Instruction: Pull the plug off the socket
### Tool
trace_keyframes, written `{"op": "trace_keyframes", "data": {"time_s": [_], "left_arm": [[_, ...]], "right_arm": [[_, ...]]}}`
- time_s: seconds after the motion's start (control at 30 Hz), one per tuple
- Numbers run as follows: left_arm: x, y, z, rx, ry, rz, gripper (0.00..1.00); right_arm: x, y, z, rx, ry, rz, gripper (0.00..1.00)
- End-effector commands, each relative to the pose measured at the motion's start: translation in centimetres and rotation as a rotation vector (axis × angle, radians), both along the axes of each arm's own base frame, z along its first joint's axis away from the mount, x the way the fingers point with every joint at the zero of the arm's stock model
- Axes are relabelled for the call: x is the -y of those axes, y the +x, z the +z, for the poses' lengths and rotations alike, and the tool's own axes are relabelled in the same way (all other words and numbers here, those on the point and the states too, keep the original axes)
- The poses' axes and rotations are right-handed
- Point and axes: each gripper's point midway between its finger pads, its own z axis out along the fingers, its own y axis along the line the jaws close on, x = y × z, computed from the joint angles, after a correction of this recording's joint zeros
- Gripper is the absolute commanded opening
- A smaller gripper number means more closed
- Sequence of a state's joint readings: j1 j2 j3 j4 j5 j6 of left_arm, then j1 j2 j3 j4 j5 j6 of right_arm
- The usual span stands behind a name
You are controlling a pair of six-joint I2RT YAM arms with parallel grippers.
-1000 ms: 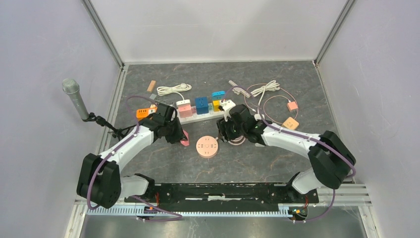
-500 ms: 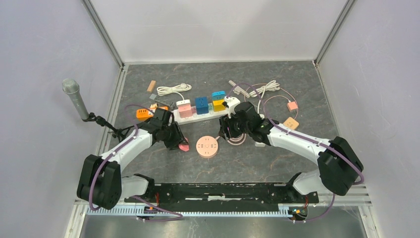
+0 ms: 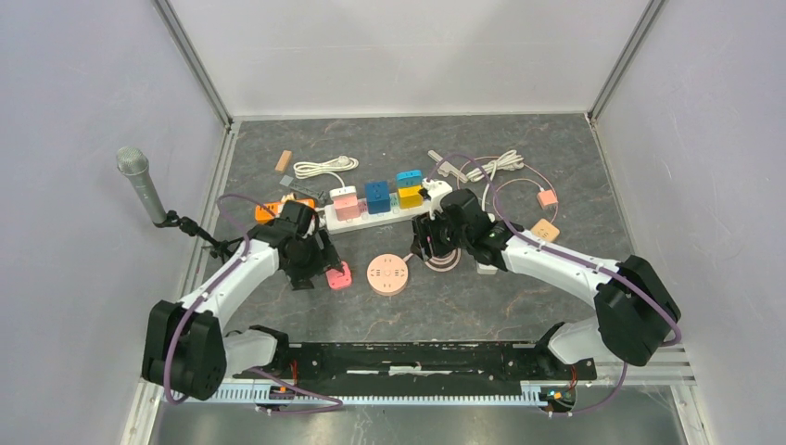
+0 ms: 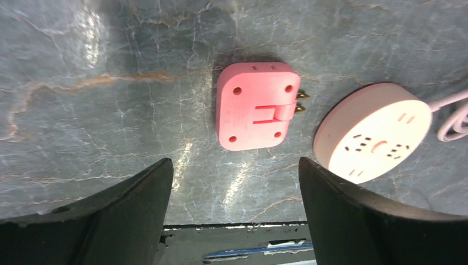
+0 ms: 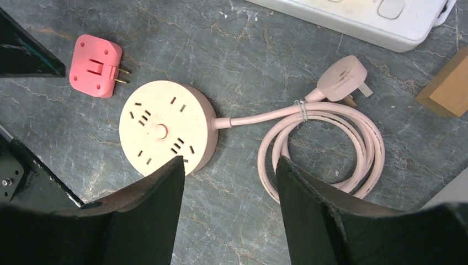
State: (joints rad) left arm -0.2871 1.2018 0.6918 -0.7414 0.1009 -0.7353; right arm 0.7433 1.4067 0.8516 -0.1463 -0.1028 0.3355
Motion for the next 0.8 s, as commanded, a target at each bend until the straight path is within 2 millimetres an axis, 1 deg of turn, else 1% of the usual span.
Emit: {"op": "trace_keyframes", "data": {"time_s": [0.0,0.07,0.13,0.2,0.27,0.37,0.47,0.53,0.63,0.7,0.77], "left_arm": [[-1.0,2.0,3.9,0.126,0.055,-0.042,0.91],[-0.2,2.7,5.6,0.18,0.019,-0.075,0.93],[0.9,3.7,7.5,0.248,-0.038,-0.121,0.94],[2.0,4.7,9.4,0.32,-0.089,-0.145,0.97],[2.5,5.8,11.3,0.396,-0.118,-0.15,0.99],[3.2,7.0,14.0,0.484,-0.154,-0.154,1.0],[3.8,8.1,16.1,0.557,-0.191,-0.154,1.0],[4.4,8.8,17.5,0.595,-0.221,-0.148,1.0],[5.0,10.2,19.0,0.635,-0.258,-0.126,1.0],[5.4,11.2,19.6,0.647,-0.268,-0.12,1.0],[5.7,12.5,20.1,0.655,-0.274,-0.106,1.0]], "right_arm": [[0.3,1.6,3.3,0.07,0.041,-0.047,0.67],[1.0,2.4,4.0,0.088,0.031,-0.078,0.69],[1.8,3.5,4.9,0.107,0.019,-0.115,0.71],[2.6,4.4,5.8,0.123,0.01,-0.147,0.78],[3.2,5.6,6.8,0.152,-0.005,-0.172,0.85],[3.6,7.3,8.8,0.217,-0.022,-0.203,0.93],[3.5,9.3,10.9,0.307,-0.018,-0.19,0.98],[3.2,11.1,12.5,0.372,-0.004,-0.152,0.97],[4.4,14.4,14.3,0.448,-0.015,-0.108,0.94],[4.2,15.8,15.7,0.503,0.027,0.003,0.94],[3.3,16.3,16.3,0.558,0.065,0.137,0.93]]}}
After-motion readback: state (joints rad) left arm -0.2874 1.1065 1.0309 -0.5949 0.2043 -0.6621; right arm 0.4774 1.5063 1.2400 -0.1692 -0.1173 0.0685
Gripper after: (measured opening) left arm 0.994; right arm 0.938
